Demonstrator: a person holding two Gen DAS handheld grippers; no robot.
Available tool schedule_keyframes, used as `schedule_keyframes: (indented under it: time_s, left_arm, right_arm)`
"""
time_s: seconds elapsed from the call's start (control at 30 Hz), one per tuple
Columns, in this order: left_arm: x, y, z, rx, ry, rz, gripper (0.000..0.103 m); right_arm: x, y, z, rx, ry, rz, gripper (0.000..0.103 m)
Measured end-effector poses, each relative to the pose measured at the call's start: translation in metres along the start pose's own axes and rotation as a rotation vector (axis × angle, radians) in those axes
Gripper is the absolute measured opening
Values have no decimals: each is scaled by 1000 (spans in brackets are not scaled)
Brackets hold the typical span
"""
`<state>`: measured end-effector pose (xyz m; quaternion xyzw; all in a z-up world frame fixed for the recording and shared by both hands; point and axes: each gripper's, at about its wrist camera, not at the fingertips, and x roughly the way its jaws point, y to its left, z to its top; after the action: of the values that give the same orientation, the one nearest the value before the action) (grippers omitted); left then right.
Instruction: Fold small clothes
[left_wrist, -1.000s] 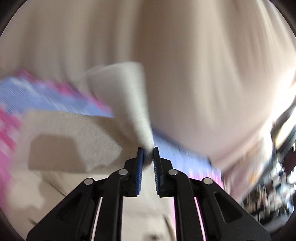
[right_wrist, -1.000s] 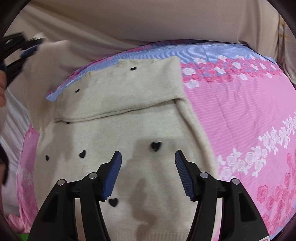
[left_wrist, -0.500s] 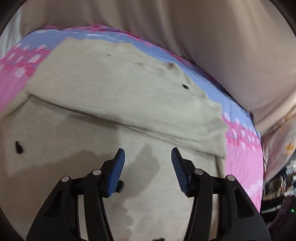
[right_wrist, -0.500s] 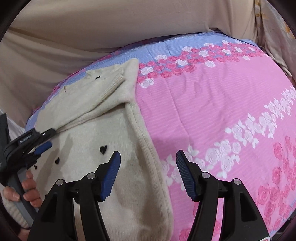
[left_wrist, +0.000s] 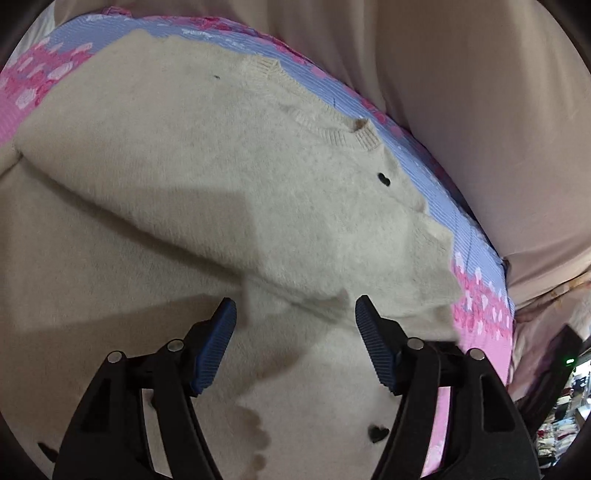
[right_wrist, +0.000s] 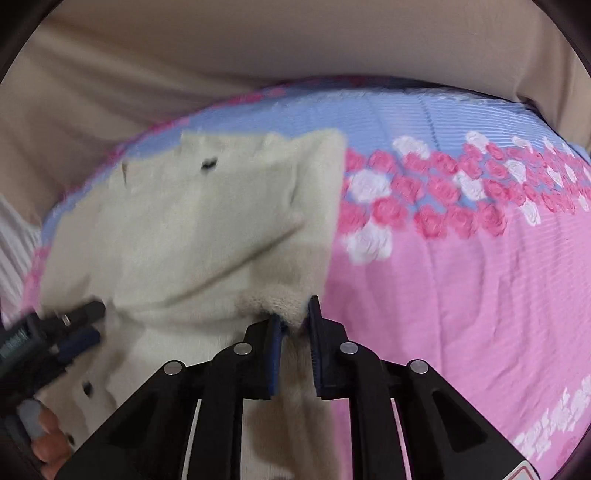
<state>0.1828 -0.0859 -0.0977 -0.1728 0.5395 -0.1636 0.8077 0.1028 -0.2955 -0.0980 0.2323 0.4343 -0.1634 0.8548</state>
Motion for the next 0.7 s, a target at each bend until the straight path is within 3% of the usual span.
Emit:
schedule_keyframes:
  time_s: [0.03, 0.1, 0.2, 0.23, 0.37, 0.43, 0.53, 0.63, 0.7]
  left_arm:
    - [2, 1, 2, 5, -5, 13, 65]
    - [8, 4, 4, 10, -6, 27, 65]
    - [7, 1, 3, 24, -19, 37, 65]
    - [7, 0, 4, 13, -18, 30, 65]
    - [9, 1, 6, -41, 14, -19, 66]
    - [12, 0, 7, -30, 10, -8, 67]
    - [13, -4, 5, -10, -3, 4, 70]
    - [13, -5, 3, 10, -11, 13, 70]
    - [12, -5, 3, 19, -10, 11, 70]
  right_arm:
    - [0, -15, -1, 38, -12, -10, 9]
    - [16, -42, -13, 107, 54, -13, 9]
    - [5, -41, -14, 87, 51, 31, 15]
    - [-3, -37, -12, 75, 46, 28, 22]
    - [-44, -26, 9, 45, -44, 46, 30]
    - [-48, -28, 35, 92, -78, 100, 32]
    - [-11, -26, 77, 141, -31, 149, 52]
    - [51, -20, 100, 129, 76, 101, 52]
    - [74, -22, 104, 127, 101, 62, 51]
